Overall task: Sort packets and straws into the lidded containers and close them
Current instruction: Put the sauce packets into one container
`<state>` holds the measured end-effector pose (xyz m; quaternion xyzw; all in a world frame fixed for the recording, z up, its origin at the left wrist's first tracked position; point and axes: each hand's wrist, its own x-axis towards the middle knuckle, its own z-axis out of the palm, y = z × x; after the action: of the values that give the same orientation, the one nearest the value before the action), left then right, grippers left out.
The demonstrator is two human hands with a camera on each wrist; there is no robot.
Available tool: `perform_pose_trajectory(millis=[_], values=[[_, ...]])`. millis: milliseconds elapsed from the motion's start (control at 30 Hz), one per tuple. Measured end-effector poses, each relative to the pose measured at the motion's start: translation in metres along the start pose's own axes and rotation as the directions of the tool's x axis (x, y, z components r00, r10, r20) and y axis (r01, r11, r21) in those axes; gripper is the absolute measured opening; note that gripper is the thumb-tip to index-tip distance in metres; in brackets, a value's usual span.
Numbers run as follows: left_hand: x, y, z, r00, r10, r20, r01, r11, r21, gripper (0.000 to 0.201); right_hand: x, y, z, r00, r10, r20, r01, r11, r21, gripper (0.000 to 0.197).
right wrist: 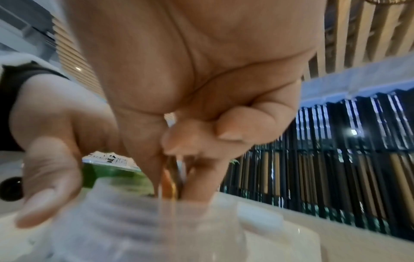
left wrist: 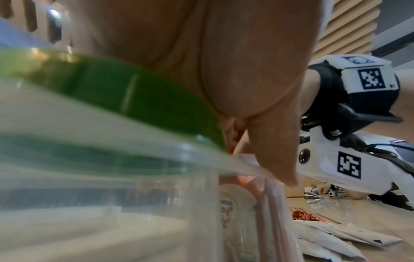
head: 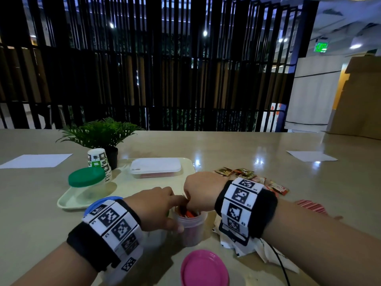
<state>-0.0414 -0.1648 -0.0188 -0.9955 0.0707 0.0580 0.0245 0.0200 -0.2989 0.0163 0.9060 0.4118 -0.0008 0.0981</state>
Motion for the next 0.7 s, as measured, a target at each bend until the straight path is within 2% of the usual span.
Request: perform_pose_trajectory(millis=[133,233,300,433,633,700], values=[[-0.002,0.001,0.001,0.999,-0.016,-0.037,0.013,0.998,-0.069,0.066,0.004,0.005,0.004,0.988,0.031,0.151,-0.049,0.992,0.119,0.03],[-0.003,0.002,0.001,0.998,-0.038,-0.055,0.031,0.993,-0.117,0.065,0.005,0.005,0.004,0.973,0.016,0.23,-0.037,0.995,0.089,0.031],[-0.004,0.002,0.0,0.998,-0.046,-0.049,0.04,0.992,-0.116,0.063,0.006,0.004,0.007,0.974,-0.01,0.228,-0.004,0.998,0.057,0.026],[-0.005,0.005,-0.001,0.998,-0.043,-0.04,0.038,0.994,-0.107,0.061,0.01,0.006,0.016,0.986,-0.019,0.168,-0.003,0.991,0.131,0.024],[-0.005,0.004,-0.002,0.999,-0.039,-0.033,0.035,0.994,-0.105,0.061,0.01,0.006,0.017,0.983,-0.033,0.179,0.016,0.995,0.097,0.026],[-0.005,0.003,-0.002,0.999,-0.045,-0.03,0.042,0.994,-0.104,0.062,0.009,0.003,0.015,0.984,-0.014,0.178,0.009,1.0,0.028,0.023]])
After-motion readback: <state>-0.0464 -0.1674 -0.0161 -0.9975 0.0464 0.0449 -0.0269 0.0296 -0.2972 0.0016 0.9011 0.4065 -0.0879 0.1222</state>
